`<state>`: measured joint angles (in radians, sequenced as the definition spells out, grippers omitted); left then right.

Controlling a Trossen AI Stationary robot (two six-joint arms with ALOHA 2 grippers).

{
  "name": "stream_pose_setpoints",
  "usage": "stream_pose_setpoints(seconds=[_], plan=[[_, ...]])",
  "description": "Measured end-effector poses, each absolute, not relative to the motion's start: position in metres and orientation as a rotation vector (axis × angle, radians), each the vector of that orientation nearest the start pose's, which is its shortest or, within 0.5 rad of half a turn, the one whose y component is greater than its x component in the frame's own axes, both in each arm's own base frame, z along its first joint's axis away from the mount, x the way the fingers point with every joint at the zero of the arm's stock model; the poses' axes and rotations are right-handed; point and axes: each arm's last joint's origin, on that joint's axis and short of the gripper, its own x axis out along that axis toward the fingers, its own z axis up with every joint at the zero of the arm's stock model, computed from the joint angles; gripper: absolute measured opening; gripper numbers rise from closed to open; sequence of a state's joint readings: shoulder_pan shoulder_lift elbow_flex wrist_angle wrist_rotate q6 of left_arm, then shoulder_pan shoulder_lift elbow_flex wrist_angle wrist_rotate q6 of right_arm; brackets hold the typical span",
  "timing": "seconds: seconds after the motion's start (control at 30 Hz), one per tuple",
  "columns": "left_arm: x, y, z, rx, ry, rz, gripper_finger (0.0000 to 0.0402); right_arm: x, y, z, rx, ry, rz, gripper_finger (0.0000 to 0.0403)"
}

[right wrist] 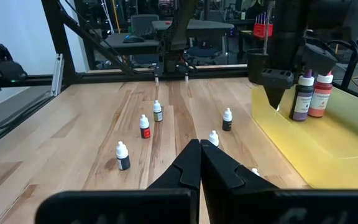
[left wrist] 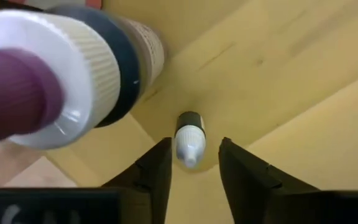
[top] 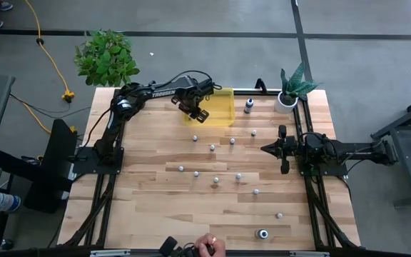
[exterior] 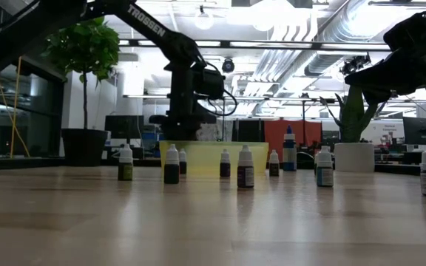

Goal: Pick & Place food coloring
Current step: Put the small black food coloring bottle into the yellow container

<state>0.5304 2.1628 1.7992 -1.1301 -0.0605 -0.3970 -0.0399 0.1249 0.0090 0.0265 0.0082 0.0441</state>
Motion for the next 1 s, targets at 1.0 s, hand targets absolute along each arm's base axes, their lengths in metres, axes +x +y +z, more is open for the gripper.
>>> stream_pose_setpoints(seconds=[1.0], plan=[[0.379,0.163,0.278,-0.341,1.487,0.246,0.0138,0.105,-0.004,0.159,0.045,0.088,-0.05,0.0]])
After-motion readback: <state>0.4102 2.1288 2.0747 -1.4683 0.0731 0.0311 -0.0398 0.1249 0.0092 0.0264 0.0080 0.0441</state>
